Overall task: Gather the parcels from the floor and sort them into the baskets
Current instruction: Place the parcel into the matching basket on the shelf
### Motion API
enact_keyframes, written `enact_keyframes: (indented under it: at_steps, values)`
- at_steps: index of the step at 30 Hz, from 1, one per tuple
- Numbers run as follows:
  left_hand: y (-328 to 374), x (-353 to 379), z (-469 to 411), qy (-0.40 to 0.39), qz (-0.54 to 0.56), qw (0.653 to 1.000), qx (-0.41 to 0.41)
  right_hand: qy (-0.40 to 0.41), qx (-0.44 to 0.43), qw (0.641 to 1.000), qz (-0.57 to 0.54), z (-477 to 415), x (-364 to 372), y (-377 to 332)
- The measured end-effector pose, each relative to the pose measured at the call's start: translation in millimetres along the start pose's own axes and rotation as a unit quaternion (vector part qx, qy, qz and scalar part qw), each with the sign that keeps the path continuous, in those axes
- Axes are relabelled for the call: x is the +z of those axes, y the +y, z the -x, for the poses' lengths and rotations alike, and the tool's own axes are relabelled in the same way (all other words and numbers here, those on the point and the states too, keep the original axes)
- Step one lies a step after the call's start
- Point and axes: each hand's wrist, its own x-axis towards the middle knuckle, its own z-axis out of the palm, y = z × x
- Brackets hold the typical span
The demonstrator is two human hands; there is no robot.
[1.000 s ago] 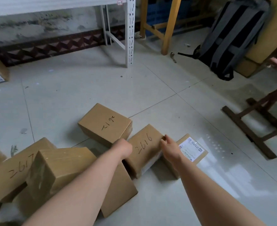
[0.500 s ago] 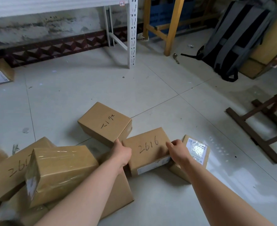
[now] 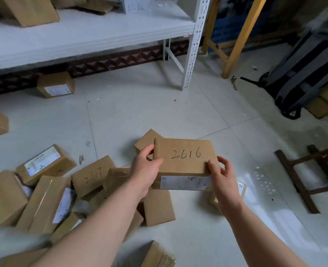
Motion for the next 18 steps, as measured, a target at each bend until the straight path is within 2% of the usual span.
enact_keyframes:
  at_steps: [8,13,18]
  values:
    - [164,-120,134,0.060,0.000,0.998,0.016,-0.091,-0.050,0.995,0.006,128,32,-197]
    - [251,-209,232,0.149,0.012,0.988,0.035,-0.173,-0.072,0.982,0.007,220,65,-317]
    - [298,-311,323,0.256,0.044,0.966,0.011,-0.256,-0.110,0.960,0.018,312,120,-397]
